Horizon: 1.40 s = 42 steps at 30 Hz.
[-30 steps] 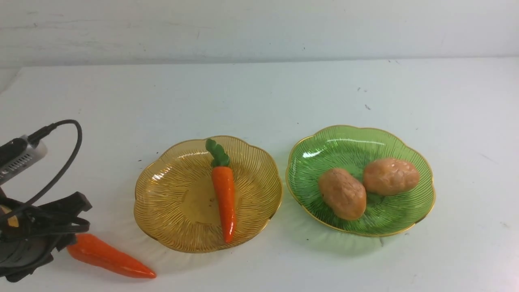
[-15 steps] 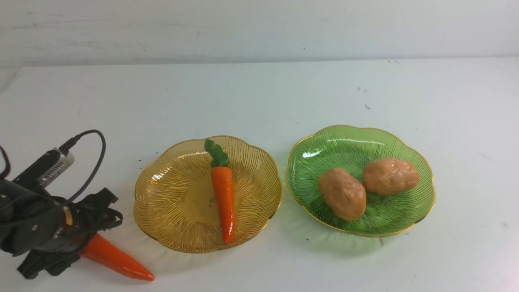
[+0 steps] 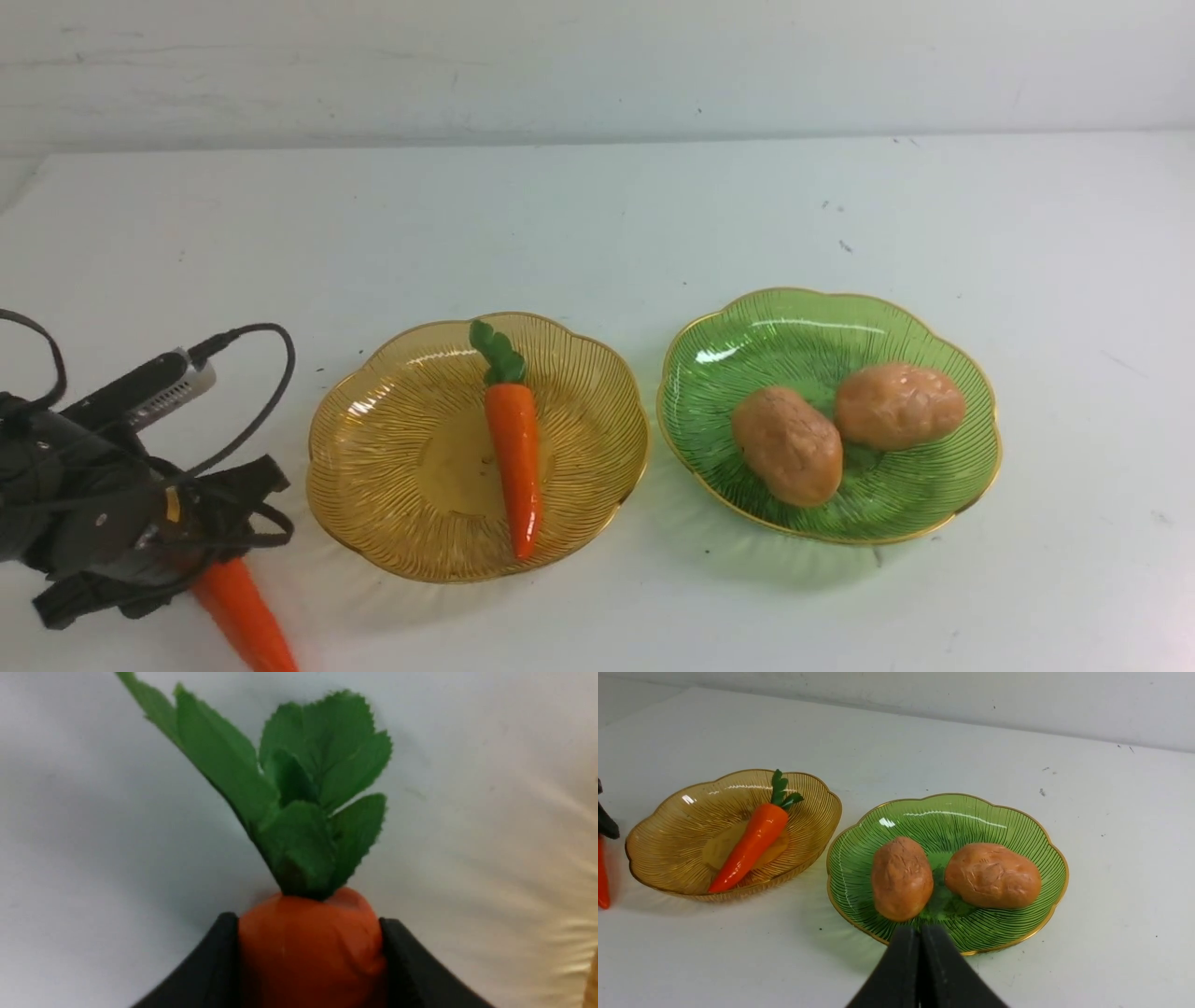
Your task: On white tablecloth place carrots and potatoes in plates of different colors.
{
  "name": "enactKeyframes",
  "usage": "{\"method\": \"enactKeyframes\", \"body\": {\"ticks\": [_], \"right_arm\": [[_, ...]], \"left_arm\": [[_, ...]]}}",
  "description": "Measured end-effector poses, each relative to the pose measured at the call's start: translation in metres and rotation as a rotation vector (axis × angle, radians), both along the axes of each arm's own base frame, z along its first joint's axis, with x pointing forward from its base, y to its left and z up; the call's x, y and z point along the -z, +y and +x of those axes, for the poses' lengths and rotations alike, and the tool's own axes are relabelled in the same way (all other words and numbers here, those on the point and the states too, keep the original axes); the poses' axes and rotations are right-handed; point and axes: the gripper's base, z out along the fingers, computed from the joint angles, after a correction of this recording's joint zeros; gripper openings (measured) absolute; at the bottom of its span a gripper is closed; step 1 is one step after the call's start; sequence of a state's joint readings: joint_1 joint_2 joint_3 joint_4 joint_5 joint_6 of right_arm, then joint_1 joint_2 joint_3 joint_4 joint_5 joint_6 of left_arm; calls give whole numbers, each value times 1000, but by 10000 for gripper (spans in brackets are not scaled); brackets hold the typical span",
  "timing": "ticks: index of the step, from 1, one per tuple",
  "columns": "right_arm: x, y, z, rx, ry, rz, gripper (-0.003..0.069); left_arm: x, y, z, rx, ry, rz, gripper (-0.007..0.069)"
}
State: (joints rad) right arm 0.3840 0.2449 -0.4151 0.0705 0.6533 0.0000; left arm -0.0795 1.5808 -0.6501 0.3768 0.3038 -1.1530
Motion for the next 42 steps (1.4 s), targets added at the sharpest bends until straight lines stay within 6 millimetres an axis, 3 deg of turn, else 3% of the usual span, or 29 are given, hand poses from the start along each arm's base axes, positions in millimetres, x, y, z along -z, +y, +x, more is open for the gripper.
{"method": "enactKeyframes", "body": {"ticks": [3, 7, 11, 13, 16, 21, 25, 29, 32, 36, 39, 42], "right_arm": [[0, 0, 0, 1, -1, -2, -15], [0, 0, 0, 1, -1, -3, -15], [0, 0, 0, 1, -1, -3, -15], [0, 0, 0, 1, -1, -3, -15], [2, 0, 0, 1, 4, -5, -15], [7, 0, 1, 0, 19, -9, -15], [7, 0, 1, 0, 20, -7, -15], [0, 0, -2, -6, 38, -3, -15], [-21, -3, -13, -16, 59, -6, -15], [-51, -11, -34, -23, -12, 22, -15], [-49, -14, -40, -18, -123, 69, -15], [-31, -11, -32, -17, -193, 126, -15]], "left_arm": [[-31, 4, -2, 88, -13, 86, 278], [-115, 5, 9, 216, -133, 183, 276], [-146, -8, 22, 349, -164, 110, 276], [-143, -21, 35, 466, -161, 36, 278], [-122, -39, 60, 634, -157, -78, 295], [-89, -59, 99, 784, -209, -216, 401], [-77, -65, 113, 824, -267, -263, 592], [-83, -65, 112, 830, -291, -266, 649], [-99, -56, 105, 817, -305, -293, 581], [-125, -44, 90, 832, -325, -313, 337], [-135, -39, 81, 865, -318, -299, 132], [-140, -36, 76, 891, -306, -273, 14]]}}
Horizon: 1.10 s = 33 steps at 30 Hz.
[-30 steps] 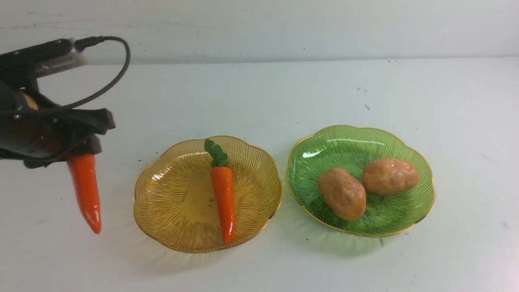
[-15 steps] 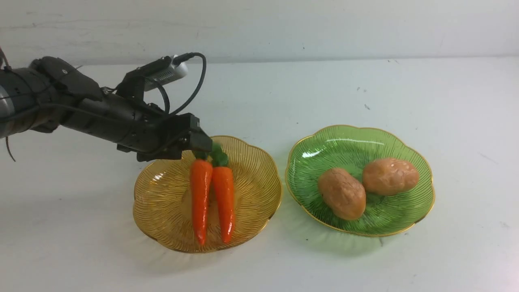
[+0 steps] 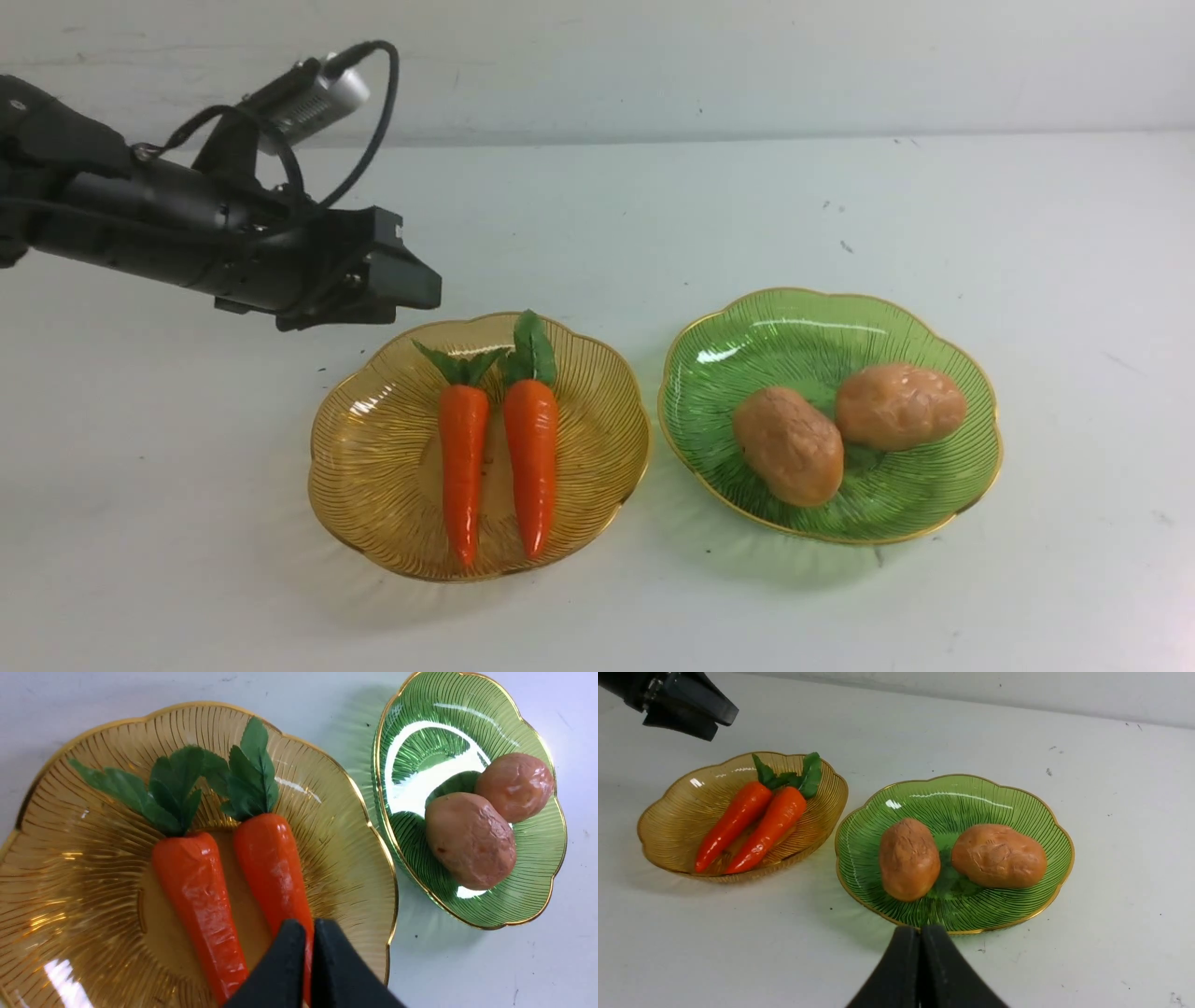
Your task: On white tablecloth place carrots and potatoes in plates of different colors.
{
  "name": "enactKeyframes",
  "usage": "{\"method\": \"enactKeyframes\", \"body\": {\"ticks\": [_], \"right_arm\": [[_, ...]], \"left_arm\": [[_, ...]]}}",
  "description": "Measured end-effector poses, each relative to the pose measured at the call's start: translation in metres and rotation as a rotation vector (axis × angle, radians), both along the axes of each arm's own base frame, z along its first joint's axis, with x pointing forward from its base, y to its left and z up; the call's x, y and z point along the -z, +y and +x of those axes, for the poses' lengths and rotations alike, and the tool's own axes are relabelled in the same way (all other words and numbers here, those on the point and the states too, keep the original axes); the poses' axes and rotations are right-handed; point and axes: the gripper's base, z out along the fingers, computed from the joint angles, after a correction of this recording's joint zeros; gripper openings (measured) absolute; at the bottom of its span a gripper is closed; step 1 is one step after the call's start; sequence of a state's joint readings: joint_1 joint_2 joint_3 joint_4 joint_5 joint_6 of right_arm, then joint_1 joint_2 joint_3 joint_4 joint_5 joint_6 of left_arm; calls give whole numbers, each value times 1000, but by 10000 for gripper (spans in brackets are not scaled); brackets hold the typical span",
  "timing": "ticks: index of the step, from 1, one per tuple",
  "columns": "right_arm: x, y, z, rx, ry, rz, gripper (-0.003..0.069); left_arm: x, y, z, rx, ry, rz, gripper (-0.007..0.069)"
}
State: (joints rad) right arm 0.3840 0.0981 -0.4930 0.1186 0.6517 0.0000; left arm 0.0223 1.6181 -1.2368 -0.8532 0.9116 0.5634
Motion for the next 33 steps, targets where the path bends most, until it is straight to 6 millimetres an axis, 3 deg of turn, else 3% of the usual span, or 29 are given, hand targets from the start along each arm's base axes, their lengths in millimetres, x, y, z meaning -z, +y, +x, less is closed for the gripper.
{"method": "enactKeyframes", "body": {"ticks": [3, 22, 33], "right_arm": [[10, 5, 7, -13, -21, 72, -15], [11, 6, 9, -19, -26, 103, -15], [54, 4, 18, 65, -35, 73, -15]], "left_arm": [[1, 1, -1, 7, 3, 12, -3], [1, 0, -3, 25, 19, 11, -3], [5, 4, -3, 41, 14, 87, -3]]}}
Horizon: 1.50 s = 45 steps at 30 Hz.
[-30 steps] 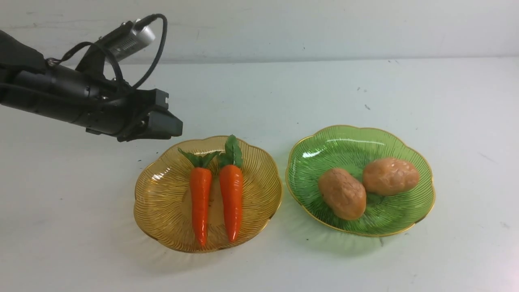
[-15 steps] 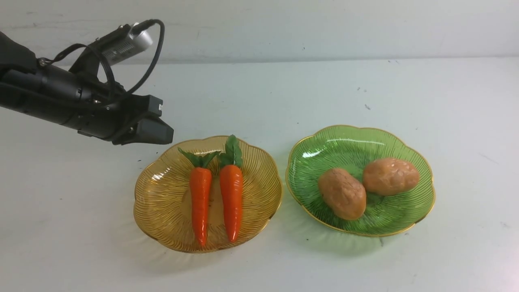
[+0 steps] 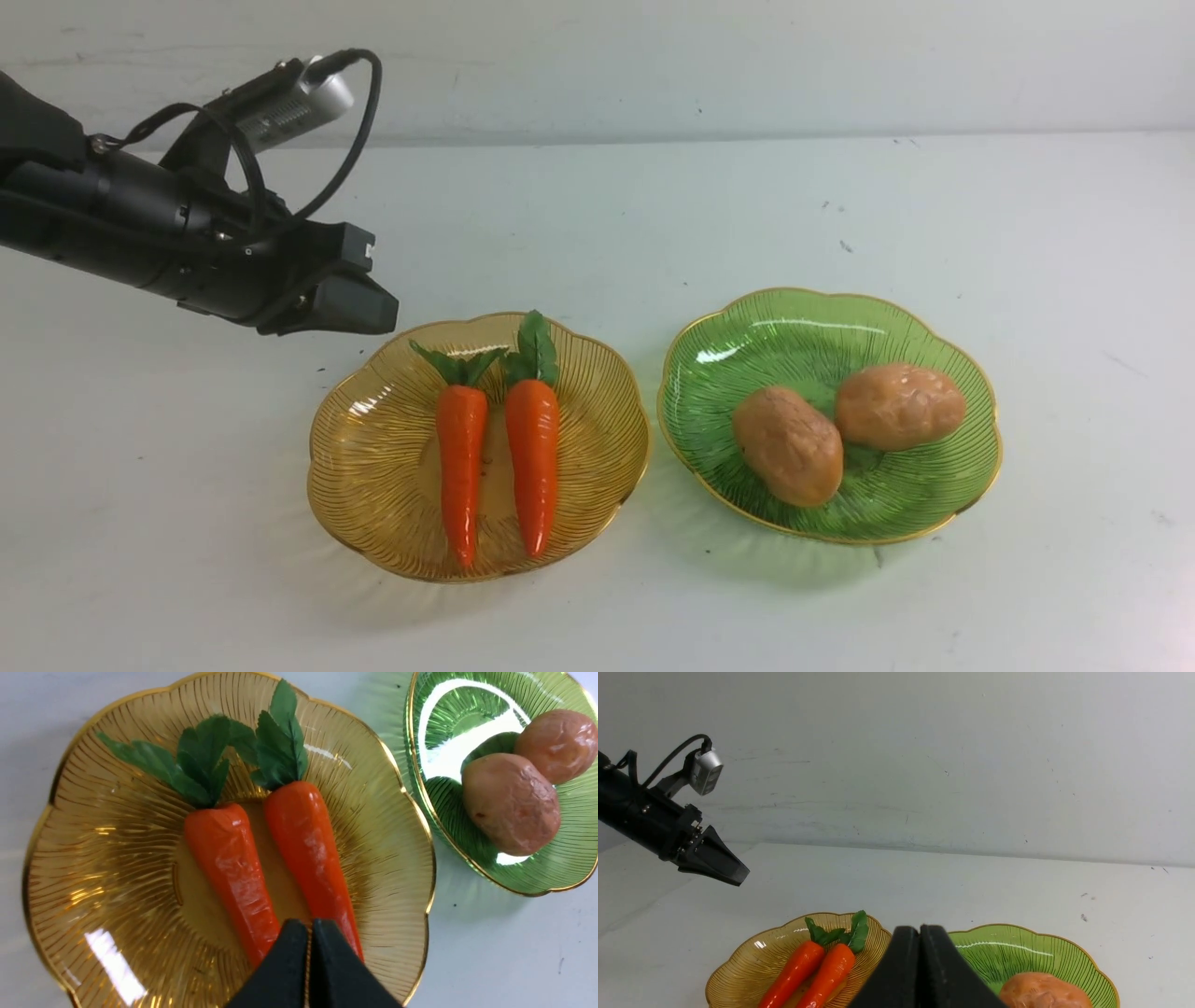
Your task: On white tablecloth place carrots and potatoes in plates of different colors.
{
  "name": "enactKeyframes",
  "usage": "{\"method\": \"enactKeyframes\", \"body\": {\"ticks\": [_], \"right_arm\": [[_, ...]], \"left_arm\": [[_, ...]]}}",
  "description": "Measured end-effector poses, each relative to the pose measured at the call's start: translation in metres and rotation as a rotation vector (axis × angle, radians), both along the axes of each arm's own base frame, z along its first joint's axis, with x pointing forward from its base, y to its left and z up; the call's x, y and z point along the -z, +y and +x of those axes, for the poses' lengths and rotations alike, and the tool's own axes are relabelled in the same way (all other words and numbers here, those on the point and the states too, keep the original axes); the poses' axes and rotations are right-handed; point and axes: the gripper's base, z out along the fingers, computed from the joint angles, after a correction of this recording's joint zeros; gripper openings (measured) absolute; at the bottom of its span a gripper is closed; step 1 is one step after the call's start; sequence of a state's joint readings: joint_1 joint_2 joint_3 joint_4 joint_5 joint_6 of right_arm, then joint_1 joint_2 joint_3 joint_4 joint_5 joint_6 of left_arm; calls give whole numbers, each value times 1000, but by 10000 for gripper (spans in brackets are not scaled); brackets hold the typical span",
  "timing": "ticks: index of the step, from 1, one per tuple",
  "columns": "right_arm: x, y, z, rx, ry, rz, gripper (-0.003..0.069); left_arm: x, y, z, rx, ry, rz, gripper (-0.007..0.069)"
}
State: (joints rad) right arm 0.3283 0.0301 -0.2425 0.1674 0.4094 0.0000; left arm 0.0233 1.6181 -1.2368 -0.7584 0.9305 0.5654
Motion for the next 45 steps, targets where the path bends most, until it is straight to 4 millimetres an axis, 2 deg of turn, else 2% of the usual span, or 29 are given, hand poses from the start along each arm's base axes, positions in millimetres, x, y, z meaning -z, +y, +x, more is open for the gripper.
{"method": "enactKeyframes", "body": {"ticks": [8, 12, 17, 24, 29, 33, 36, 40, 45], "right_arm": [[54, -8, 11, 162, 79, -165, -15], [71, -10, 13, 195, 123, -216, -15], [86, -10, 14, 197, 171, -243, -15], [86, -10, 14, 197, 169, -245, -15], [86, -10, 14, 198, 165, -244, -15], [86, -10, 14, 198, 165, -244, -15], [86, -10, 14, 198, 164, -244, -15], [86, -10, 14, 198, 164, -244, -15], [86, -10, 14, 198, 163, -243, -15]], "left_arm": [[-2, 3, -3, -12, 10, 46, -3], [-20, 8, -18, -13, -21, 117, -3], [-53, 14, -52, 1, -67, 221, -3], [-93, 24, -114, 9, -106, 374, -3], [-106, 26, -158, -24, -152, 409, -3], [-97, 26, -207, -55, -204, 403, -3], [-70, 24, -255, -113, -314, 378, -3], [-43, 23, -281, -192, -447, 324, -3], [-20, 23, -292, -292, -599, 229, -3]]}}
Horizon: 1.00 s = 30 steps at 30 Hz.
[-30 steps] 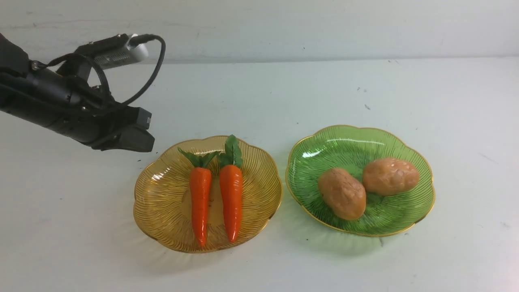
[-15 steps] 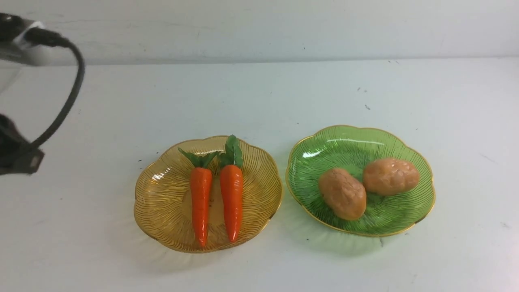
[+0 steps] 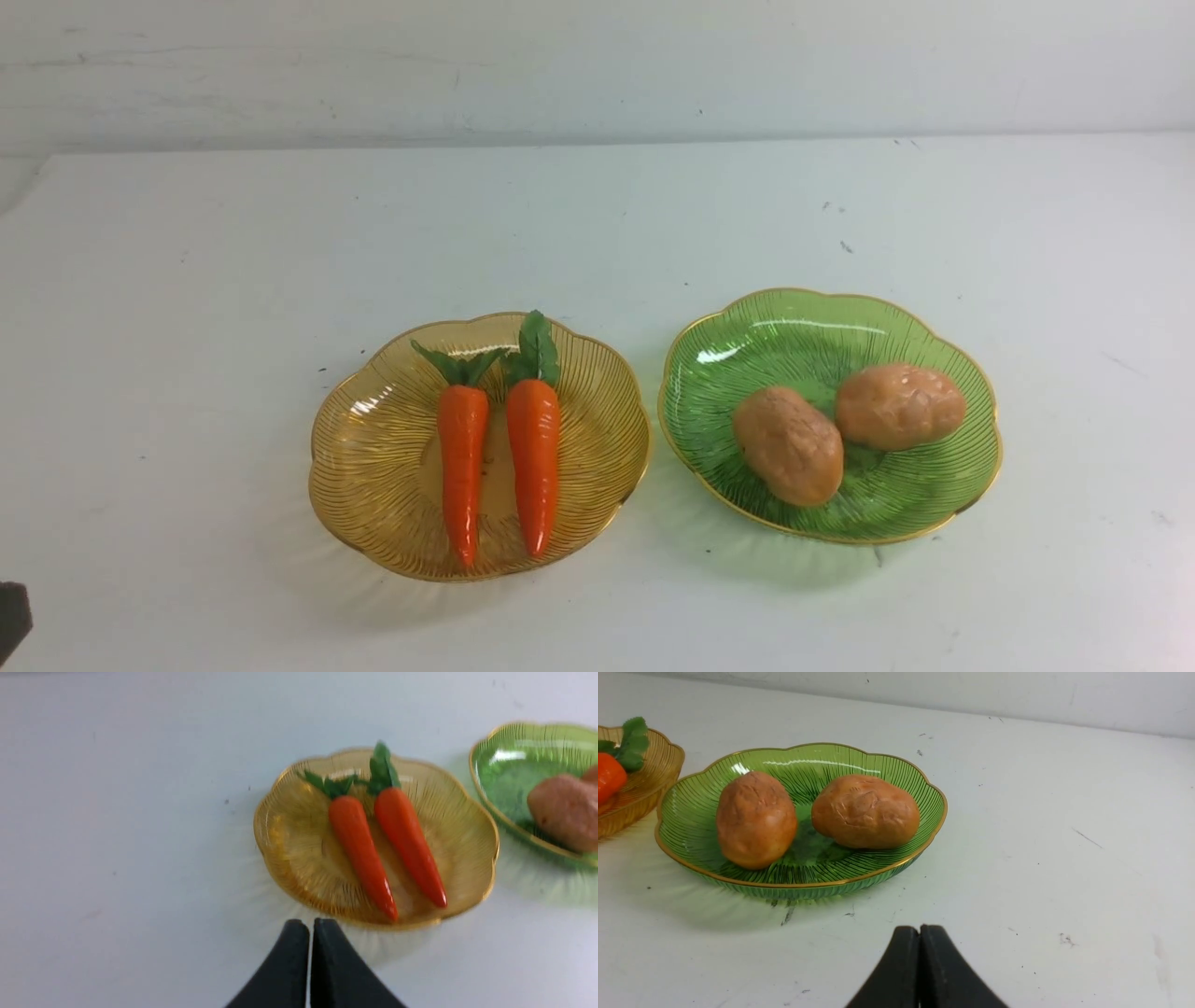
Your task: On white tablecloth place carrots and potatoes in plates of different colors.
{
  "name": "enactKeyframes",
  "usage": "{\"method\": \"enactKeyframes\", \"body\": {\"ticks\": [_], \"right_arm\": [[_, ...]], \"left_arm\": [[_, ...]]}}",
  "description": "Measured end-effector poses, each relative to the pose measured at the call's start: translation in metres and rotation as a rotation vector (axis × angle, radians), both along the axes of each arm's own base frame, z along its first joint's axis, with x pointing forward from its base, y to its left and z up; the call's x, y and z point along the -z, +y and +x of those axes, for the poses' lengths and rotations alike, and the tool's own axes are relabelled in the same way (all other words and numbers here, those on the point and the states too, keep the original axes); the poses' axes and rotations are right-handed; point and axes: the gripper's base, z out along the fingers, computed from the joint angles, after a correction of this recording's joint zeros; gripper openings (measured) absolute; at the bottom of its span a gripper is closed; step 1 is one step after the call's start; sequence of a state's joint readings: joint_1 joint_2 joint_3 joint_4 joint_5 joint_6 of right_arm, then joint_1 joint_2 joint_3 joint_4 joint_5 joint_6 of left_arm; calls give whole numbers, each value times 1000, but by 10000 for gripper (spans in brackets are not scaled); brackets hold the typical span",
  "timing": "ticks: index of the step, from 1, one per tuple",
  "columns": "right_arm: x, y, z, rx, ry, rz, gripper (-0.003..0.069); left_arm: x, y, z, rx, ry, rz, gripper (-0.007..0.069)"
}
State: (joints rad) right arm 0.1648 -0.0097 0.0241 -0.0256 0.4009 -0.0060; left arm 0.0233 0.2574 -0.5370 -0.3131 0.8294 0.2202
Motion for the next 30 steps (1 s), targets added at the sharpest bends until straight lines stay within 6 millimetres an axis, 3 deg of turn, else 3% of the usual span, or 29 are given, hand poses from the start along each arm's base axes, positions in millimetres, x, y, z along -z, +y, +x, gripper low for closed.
{"method": "enactKeyframes", "body": {"ticks": [5, 16, 21, 23, 30], "right_arm": [[0, 0, 0, 0, 0, 0, -15], [0, 0, 0, 0, -1, 0, -15], [0, 0, 0, 0, -1, 0, -15], [0, 0, 0, 0, -1, 0, -15], [0, 0, 0, 0, -1, 0, -15]], "left_arm": [[10, 2, -4, -38, -137, -44, -3], [14, 2, -3, -42, -144, -33, -3], [25, 5, 4, -71, -173, -32, -3], [53, 9, 11, -103, -142, 2, -3], [107, 18, 5, -188, -111, 67, -3]]}}
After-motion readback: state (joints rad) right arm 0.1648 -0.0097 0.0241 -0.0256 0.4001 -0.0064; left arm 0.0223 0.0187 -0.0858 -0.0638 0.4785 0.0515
